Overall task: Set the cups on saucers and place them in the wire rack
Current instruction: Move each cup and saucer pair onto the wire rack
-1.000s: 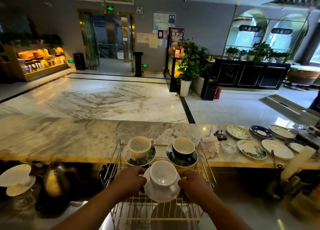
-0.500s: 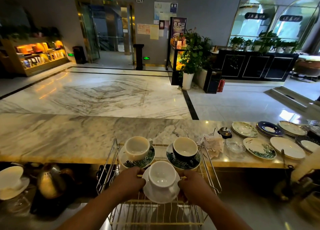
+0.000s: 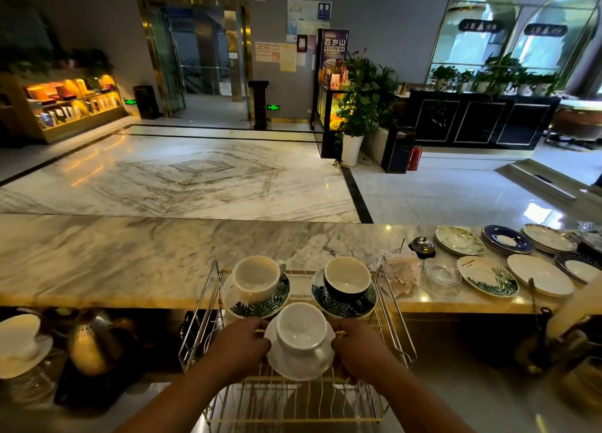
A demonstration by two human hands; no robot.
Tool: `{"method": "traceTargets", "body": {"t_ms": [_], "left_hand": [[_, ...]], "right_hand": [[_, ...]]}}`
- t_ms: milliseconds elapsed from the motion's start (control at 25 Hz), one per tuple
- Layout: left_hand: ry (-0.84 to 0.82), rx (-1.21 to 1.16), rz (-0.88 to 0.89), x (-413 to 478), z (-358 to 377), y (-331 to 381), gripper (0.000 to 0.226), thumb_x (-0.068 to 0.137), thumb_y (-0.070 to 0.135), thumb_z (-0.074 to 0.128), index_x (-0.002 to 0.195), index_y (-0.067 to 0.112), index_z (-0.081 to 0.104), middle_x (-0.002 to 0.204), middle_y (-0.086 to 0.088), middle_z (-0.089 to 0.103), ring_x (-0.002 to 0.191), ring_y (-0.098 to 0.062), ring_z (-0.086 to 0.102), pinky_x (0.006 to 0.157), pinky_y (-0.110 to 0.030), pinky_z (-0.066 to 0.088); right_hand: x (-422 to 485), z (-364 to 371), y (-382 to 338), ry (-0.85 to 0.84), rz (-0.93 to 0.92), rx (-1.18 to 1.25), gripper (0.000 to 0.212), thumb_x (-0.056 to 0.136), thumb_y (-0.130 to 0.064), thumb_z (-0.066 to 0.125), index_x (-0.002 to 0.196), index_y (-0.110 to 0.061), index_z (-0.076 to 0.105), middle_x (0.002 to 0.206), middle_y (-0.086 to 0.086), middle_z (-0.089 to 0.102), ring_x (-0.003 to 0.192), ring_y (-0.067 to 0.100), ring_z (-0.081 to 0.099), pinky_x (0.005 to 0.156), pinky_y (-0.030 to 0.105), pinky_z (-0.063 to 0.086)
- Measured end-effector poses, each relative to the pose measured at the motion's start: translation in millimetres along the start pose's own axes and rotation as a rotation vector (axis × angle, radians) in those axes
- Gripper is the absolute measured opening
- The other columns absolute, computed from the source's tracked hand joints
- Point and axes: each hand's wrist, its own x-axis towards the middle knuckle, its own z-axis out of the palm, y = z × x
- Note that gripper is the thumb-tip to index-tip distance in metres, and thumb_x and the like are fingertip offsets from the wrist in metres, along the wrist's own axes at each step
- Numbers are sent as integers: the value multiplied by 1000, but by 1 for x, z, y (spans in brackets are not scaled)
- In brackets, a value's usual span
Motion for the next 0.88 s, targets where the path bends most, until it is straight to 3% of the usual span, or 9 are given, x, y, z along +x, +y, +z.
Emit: {"method": "traceTargets", "body": {"t_ms": [160,240,360,520,600,680,760,880], "left_hand": [[102,142,80,-16,4,1,41,92,29,63,133,36,61,98,17,69,81,2,67,65,-17,49],[176,277,143,-27,4,1,38,91,40,61,129,40,61,104,17,70,90,1,65,76,-24,52],[239,489,289,-40,9,-8,38,95,48,51,131,38,61,130,14,63,115,-5,57,97,-28,48],[171,620,446,-55,18,-24,49,105,45,32,151,32,47,162,10,36,146,-12,38,118,-29,32],[153,673,507,-67,17,-24,61,105,48,17,146,23,55,157,3,45,142,-17,48,113,-31,42],[198,731,581,-76,15,-27,71,106,45,10,124,21,74,133,0,69,119,-17,69,90,-31,58],[162,799,571,-82,16,-26,59,103,44,24,115,27,79,121,6,75,111,-11,72,83,-26,59],[97,829,576,-84,17,-28,47,93,46,42,116,28,78,123,7,75,112,-9,71,85,-24,58]], "right_hand": [[-8,9,7,109,-128,-119,33,96,-16,59,125,-31,65,83,-10,70,62,1,69,52,15,51],[-19,13,14,187,-230,-243,30,96,-28,59,125,-37,61,90,-18,67,76,-1,67,66,17,54],[-33,16,27,267,-396,-554,38,97,-41,52,135,-36,55,128,-10,58,113,8,56,98,27,49],[-48,16,34,193,-485,-738,55,96,-42,48,149,-29,43,151,-6,45,139,16,37,115,34,36],[-54,17,38,152,-465,-751,64,97,-40,48,156,-27,31,163,-4,31,150,18,23,122,37,24],[-58,19,42,122,-467,-762,67,99,-40,46,159,-27,20,169,-6,15,155,16,6,122,36,10],[-61,22,45,103,-473,-766,68,99,-41,44,160,-29,15,170,-9,5,152,9,-6,120,36,9],[-62,25,50,84,-475,-782,72,98,-45,40,160,-28,7,169,-10,-4,145,5,-17,117,31,7]]}}
